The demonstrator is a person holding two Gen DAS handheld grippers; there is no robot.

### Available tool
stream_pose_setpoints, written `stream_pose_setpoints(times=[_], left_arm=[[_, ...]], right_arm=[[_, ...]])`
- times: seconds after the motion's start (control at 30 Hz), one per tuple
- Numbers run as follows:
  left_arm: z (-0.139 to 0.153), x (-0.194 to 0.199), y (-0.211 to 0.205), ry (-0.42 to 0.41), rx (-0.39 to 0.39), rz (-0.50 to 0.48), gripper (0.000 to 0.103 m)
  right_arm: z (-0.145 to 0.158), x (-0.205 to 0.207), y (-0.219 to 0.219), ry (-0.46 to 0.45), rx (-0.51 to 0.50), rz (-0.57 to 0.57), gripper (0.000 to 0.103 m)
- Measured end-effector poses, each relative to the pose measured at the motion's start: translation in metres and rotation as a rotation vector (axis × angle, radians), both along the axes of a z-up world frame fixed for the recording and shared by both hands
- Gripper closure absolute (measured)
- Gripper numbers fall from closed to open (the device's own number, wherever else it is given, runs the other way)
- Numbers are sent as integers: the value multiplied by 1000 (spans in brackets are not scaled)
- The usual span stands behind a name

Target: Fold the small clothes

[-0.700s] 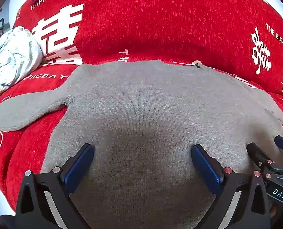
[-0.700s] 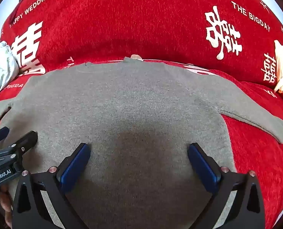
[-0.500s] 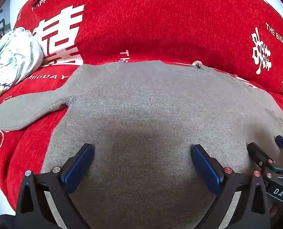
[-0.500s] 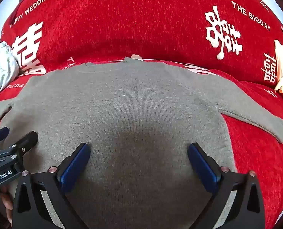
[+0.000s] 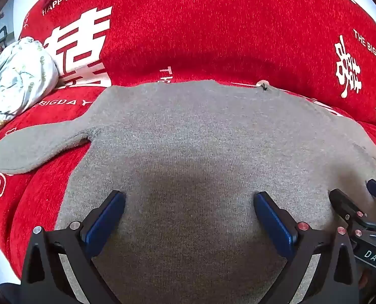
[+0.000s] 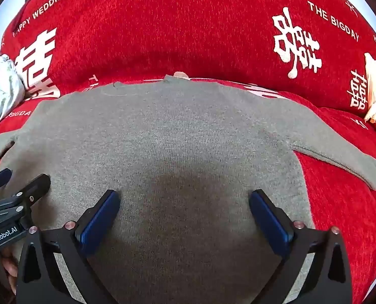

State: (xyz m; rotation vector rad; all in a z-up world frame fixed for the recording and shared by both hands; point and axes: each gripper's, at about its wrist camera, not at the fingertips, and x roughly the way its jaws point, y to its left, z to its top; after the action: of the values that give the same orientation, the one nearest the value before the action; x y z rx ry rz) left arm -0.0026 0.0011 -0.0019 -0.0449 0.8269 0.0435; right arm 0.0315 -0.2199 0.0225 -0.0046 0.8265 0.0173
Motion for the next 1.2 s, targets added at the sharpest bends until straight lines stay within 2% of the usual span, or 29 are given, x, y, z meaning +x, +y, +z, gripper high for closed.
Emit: stream_pose_setpoints(times=[1.2], left_arm=[[0, -1, -2, -14, 6, 3, 0]], right_arm=[[1, 0, 1, -13, -11, -8, 0]])
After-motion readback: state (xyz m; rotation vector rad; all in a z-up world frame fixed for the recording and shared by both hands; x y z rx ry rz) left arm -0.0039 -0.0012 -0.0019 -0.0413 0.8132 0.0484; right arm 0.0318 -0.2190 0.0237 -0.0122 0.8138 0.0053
